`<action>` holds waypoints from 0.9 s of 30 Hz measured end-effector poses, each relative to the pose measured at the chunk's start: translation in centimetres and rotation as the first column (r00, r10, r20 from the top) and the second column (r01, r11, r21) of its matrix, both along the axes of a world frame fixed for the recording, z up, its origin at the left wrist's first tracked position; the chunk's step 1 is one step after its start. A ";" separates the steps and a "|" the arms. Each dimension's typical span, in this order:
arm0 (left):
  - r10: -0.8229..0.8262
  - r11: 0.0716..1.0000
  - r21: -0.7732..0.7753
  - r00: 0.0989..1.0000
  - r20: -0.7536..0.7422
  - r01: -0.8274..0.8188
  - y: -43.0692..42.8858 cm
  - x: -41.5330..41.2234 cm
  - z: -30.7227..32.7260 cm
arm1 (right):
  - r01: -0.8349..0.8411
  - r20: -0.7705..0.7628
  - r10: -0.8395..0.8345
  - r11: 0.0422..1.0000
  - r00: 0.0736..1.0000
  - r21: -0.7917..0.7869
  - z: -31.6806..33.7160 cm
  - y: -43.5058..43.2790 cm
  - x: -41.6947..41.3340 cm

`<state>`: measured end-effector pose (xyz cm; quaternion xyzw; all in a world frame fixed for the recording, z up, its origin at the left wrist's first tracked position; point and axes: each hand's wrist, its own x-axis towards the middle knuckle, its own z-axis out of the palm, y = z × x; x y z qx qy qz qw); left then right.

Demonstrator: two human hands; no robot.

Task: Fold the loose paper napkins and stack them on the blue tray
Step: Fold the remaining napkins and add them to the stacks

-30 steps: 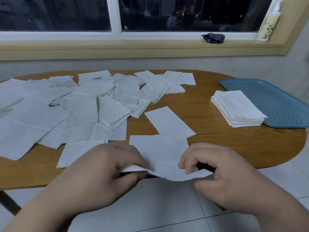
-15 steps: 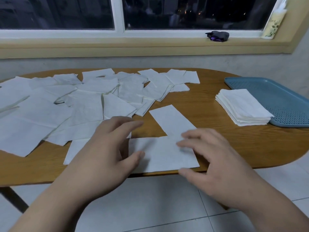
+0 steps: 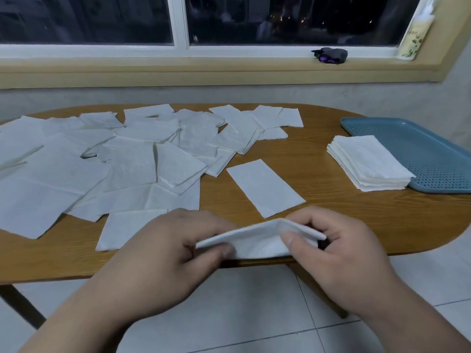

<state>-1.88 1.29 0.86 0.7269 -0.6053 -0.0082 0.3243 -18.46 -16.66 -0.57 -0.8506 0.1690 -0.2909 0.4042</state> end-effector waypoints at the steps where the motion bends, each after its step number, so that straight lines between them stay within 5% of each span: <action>1: 0.047 0.997 -0.055 0.997 -0.067 -0.051 0.1 -0.2 0.2 | 0.008 0.047 -0.014 0.994 0.999 0.108 0.0 0.0 0.0; 4: 0.181 0.978 -0.066 0.960 -0.215 -0.199 -0.1 -0.6 0.3 | -0.031 0.092 0.002 0.951 0.996 0.308 -0.1 0.1 0.5; 8: 0.221 0.970 0.127 0.968 -0.122 -0.206 -0.4 -0.1 0.1 | 0.056 -0.063 -0.055 0.998 0.997 0.021 -1.0 -0.9 1.2; 12: 0.153 0.977 0.138 0.985 0.075 -0.162 -0.4 1.6 -1.4 | 0.048 -0.266 -0.135 0.950 0.954 -0.310 -1.4 -1.3 1.8; 18: 0.212 0.969 0.092 0.962 0.172 -0.230 -0.6 2.3 -2.4 | 0.150 -0.242 -0.237 0.932 0.941 -0.329 -0.4 -2.4 2.5; 22: 0.240 0.964 0.072 0.955 0.176 -0.255 -0.4 2.1 -2.2 | 0.104 -0.414 -0.282 0.910 0.865 -0.402 -0.1 -3.0 3.2; 27: 0.129 0.981 0.121 0.974 0.185 -0.153 -0.1 2.2 -2.2 | 0.294 -0.327 -0.470 0.835 0.820 -0.465 0.1 -3.9 3.0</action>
